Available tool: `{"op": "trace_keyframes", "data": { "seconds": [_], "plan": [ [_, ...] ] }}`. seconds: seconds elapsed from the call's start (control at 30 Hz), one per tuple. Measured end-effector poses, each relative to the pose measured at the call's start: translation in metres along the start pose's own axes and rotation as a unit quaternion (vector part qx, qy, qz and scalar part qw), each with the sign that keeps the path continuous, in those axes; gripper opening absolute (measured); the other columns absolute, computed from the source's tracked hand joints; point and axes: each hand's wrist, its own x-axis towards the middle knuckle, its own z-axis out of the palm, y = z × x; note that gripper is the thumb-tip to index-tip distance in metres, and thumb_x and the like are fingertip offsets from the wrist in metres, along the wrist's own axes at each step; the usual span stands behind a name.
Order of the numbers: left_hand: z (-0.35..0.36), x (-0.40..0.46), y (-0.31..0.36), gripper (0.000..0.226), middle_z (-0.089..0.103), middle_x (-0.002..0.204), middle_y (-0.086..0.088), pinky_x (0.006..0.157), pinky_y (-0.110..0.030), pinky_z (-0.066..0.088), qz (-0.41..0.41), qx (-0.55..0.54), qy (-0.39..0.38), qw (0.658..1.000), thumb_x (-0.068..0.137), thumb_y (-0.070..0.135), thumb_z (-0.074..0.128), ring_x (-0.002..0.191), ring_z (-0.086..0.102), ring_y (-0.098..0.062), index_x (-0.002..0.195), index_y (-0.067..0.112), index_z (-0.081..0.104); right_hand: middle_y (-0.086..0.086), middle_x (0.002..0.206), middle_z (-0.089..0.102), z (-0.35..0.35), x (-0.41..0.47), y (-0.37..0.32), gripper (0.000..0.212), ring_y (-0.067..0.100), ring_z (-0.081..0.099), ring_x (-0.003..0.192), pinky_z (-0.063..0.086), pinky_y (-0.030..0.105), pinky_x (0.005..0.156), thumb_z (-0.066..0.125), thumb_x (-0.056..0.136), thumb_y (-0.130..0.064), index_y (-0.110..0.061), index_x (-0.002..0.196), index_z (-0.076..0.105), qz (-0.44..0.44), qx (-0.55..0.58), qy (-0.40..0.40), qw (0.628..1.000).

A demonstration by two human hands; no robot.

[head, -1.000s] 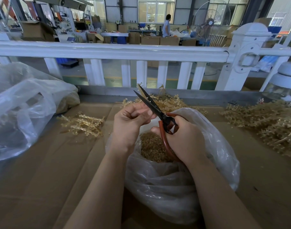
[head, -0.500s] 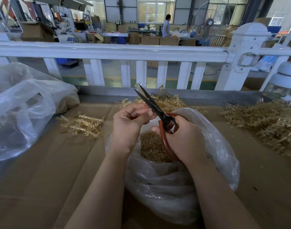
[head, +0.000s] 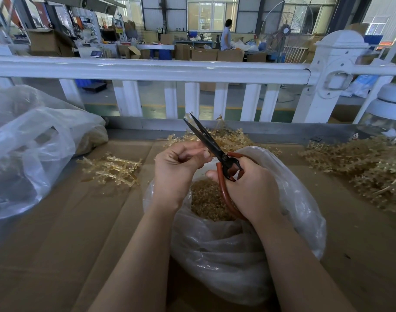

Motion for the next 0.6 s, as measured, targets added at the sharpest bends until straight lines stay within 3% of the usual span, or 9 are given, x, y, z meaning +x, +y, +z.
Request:
{"op": "trace_keyframes", "data": {
  "seconds": [0.1, 0.2, 0.33, 0.47, 0.6],
  "plan": [
    [0.0, 0.0, 0.0, 0.017, 0.076, 0.078, -0.007, 0.067, -0.023, 0.056, -0.006, -0.008, 0.005, 1.0, 0.08, -0.003, 0.073, 0.075, 0.073, -0.016, 0.091, 0.01, 0.073, -0.028, 0.07, 0.05, 0.0, 0.0, -0.001, 0.059, -0.011, 0.049, 0.061, 0.035, 0.006, 0.059, 0.048, 0.068, -0.088, -0.031, 0.08, 0.058, 0.0, 0.0, -0.009, 1.0],
    [-0.001, 0.001, 0.0, 0.018, 0.076, 0.077, -0.005, 0.067, -0.024, 0.056, -0.024, -0.019, 0.009, 0.999, 0.079, -0.004, 0.074, 0.074, 0.073, -0.017, 0.089, 0.011, 0.072, -0.025, 0.078, 0.062, 0.001, 0.001, 0.0, 0.06, -0.004, 0.058, 0.067, 0.047, 0.013, 0.064, 0.053, 0.07, -0.085, -0.028, 0.086, 0.066, 0.014, 0.018, -0.022, 1.0],
    [0.001, 0.0, -0.002, 0.019, 0.074, 0.071, -0.002, 0.063, -0.018, 0.054, -0.047, -0.006, -0.004, 0.999, 0.077, -0.011, 0.074, 0.067, 0.07, -0.011, 0.086, 0.005, 0.072, -0.016, 0.075, 0.071, -0.001, 0.004, -0.001, 0.056, 0.002, 0.065, 0.072, 0.053, 0.018, 0.061, 0.061, 0.07, -0.079, -0.027, 0.084, 0.073, 0.09, 0.138, -0.025, 0.986],
    [0.005, -0.002, -0.004, 0.022, 0.075, 0.071, -0.004, 0.062, -0.016, 0.053, -0.062, 0.037, -0.034, 0.997, 0.076, -0.013, 0.075, 0.065, 0.071, -0.011, 0.082, 0.007, 0.073, 0.005, 0.067, 0.069, 0.0, 0.009, -0.001, 0.039, 0.021, 0.065, 0.065, 0.054, 0.039, 0.06, 0.075, 0.085, -0.048, -0.01, 0.077, 0.073, 0.152, 0.22, -0.017, 0.963],
    [0.006, -0.003, -0.007, 0.025, 0.076, 0.075, -0.004, 0.067, -0.019, 0.055, -0.057, 0.098, -0.086, 0.99, 0.077, -0.013, 0.073, 0.071, 0.072, -0.012, 0.079, 0.012, 0.076, 0.002, 0.071, 0.073, -0.002, 0.011, 0.0, 0.019, 0.018, 0.068, 0.069, 0.055, 0.027, 0.057, 0.078, 0.085, -0.035, -0.017, 0.079, 0.076, 0.171, 0.268, -0.022, 0.948]
  ]
}}
